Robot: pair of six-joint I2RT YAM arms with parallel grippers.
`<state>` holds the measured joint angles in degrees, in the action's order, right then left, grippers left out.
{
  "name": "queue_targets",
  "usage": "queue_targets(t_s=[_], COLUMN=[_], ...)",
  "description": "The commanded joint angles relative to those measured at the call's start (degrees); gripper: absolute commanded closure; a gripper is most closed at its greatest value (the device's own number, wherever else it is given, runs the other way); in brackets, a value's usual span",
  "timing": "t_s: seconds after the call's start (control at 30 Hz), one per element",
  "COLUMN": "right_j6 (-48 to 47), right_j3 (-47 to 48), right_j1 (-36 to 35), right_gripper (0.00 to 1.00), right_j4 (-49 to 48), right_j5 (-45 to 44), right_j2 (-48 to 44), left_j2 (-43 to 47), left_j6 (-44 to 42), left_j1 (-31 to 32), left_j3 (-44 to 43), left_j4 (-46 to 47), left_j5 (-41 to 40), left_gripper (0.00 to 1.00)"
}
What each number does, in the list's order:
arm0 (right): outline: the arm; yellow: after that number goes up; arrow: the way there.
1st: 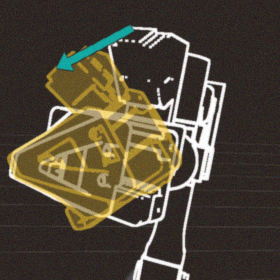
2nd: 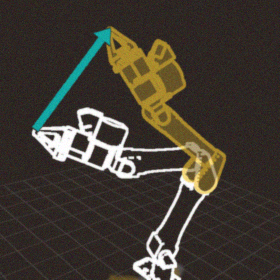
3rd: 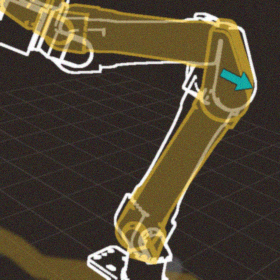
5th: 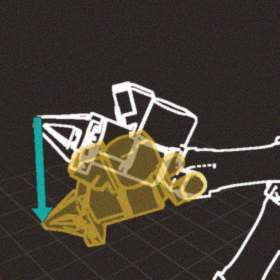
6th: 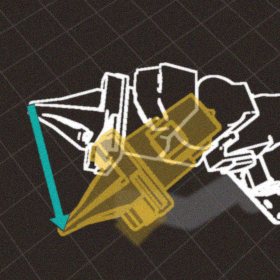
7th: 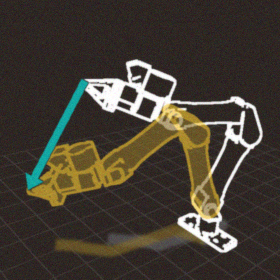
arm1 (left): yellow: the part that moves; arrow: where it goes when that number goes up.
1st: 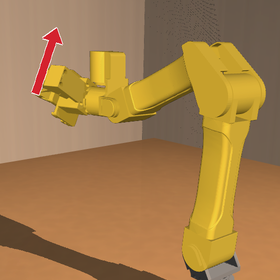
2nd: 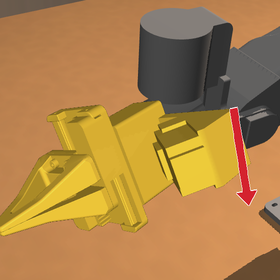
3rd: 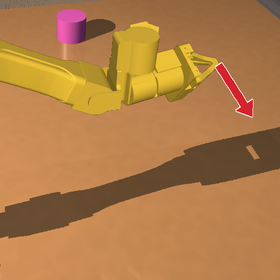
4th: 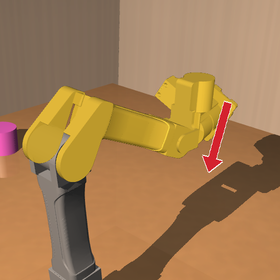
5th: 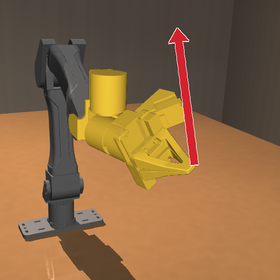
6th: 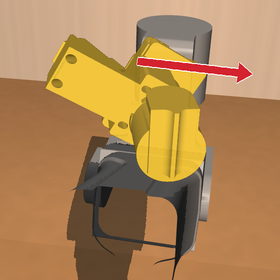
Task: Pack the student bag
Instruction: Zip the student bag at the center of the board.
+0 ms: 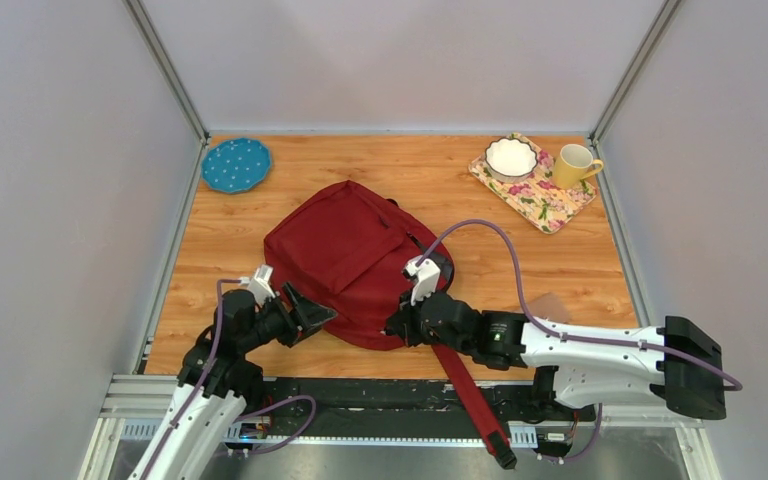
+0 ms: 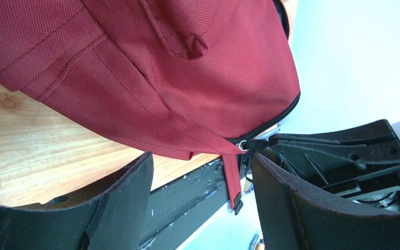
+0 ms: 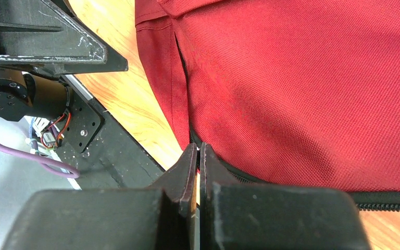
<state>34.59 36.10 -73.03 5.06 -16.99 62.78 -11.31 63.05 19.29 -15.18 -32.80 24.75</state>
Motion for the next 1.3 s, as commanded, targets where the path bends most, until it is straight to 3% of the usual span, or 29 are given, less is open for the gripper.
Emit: queue_targets(t_s=[0.0, 0.33, 0.5, 0.6, 0.9, 1.0, 1.03, 1.1, 1.13, 1.27], right_j6=[0.92, 1.36, 1.71, 2.06, 0.48, -0.75, -0.75, -0.58, -0.40, -0.14], right_j3=[1.70, 3.28, 2.75, 2.23, 1.43, 1.26, 1.26, 1.08, 1.08, 2.13], right_j1=[0.17, 0.17, 0.17, 0.17, -0.35, -0.53, -0.70, -0.79, -0.79, -0.88], right_gripper=[1.00, 1.00, 1.00, 1.00, 1.00, 1.00, 1.00, 1.00, 1.00, 1.00], right_j4=[-3.21, -3.04, -3.74, -3.74, -4.18, -4.53, -4.53, -4.62, -4.53, 1.06], right_j5=[-0.85, -1.11, 0.12, 0.29, 3.37, 6.00, 6.53, 7.06, 6.80, 1.37], right_j2=[1.37, 3.22, 2.70, 1.47, 0.32, 0.76, 0.85, 1.29, 1.38, 1.38], left_j2=[-3.36, -10.92, -16.45, -18.22, -17.87, -16.55, -16.20, -15.23, -14.97, -12.26], left_j6=[2.96, 7.17, 8.06, 8.93, 8.94, 9.37, 9.38, 9.11, 8.85, 7.88], left_j1=[2.76, 18.32, 21.22, 22.37, 22.55, 22.55, 22.46, 22.55, 22.55, 22.55], left_j3=[-1.26, 2.25, 6.56, 8.32, 11.31, 13.24, 13.51, 14.12, 14.04, 13.77], left_j4=[1.94, 16.07, 24.35, 28.74, 31.56, 32.44, 33.92, 33.59, 33.07, 28.06], left_j5=[0.21, -12.71, -12.97, -14.29, -19.56, -21.58, -22.37, -22.82, -23.43, -24.66], left_gripper=[0.23, 0.23, 0.33, 0.46, 0.49, 0.58, 0.71, 0.85, 1.00, 1.00])
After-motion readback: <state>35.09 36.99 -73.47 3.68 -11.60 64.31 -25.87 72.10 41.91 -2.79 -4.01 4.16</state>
